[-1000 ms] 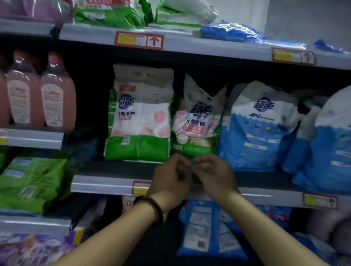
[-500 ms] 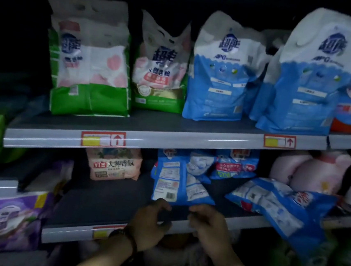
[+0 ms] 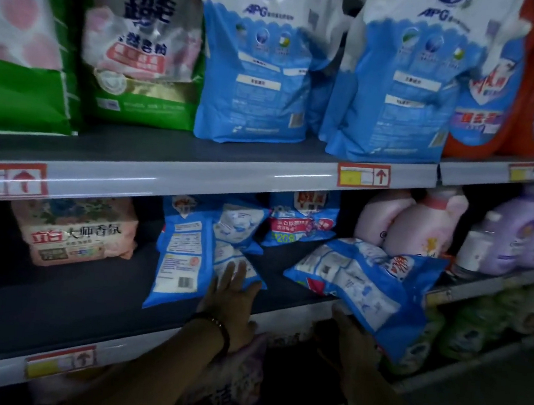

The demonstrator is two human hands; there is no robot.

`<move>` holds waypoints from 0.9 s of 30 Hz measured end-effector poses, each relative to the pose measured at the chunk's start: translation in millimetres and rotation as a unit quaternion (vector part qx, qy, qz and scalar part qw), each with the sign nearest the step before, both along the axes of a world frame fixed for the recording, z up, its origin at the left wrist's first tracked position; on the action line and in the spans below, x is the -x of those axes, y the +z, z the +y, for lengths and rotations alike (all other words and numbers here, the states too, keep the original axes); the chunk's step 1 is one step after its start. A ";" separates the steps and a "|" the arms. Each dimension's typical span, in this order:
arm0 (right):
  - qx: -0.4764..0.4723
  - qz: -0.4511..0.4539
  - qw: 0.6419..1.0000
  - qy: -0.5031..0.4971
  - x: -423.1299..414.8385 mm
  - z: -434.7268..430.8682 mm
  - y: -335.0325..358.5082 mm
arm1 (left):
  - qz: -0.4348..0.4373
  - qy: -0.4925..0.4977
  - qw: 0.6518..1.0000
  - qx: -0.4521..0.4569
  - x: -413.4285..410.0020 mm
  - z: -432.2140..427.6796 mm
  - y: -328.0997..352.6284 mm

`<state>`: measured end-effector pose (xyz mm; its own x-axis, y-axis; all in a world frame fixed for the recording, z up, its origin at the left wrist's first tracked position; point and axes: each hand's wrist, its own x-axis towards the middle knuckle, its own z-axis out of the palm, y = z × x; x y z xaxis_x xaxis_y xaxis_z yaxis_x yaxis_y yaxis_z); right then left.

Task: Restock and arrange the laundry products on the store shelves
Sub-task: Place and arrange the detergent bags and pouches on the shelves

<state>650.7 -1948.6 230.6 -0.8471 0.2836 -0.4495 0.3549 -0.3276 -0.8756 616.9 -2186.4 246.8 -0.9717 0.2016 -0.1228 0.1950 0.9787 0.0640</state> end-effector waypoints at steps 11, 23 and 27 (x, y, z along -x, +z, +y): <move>0.139 0.003 0.989 -0.055 61.1 0.0 -18.3 | -0.068 0.073 0.993 0.065 40.1 -9.4 -15.1; -0.030 -0.049 0.983 0.176 103.2 -86.1 14.8 | -0.102 0.083 0.990 0.043 33.0 -16.5 -14.6; -0.060 -0.023 0.969 0.237 97.1 -108.5 22.2 | -0.106 0.058 0.993 0.017 32.0 -23.8 -12.9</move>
<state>553.5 -2057.1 252.8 -0.8746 -0.0805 -0.4782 0.4807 -0.0147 -0.8767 584.8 -2210.2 233.9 -0.9399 0.0818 -0.3315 0.0660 0.9961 0.0586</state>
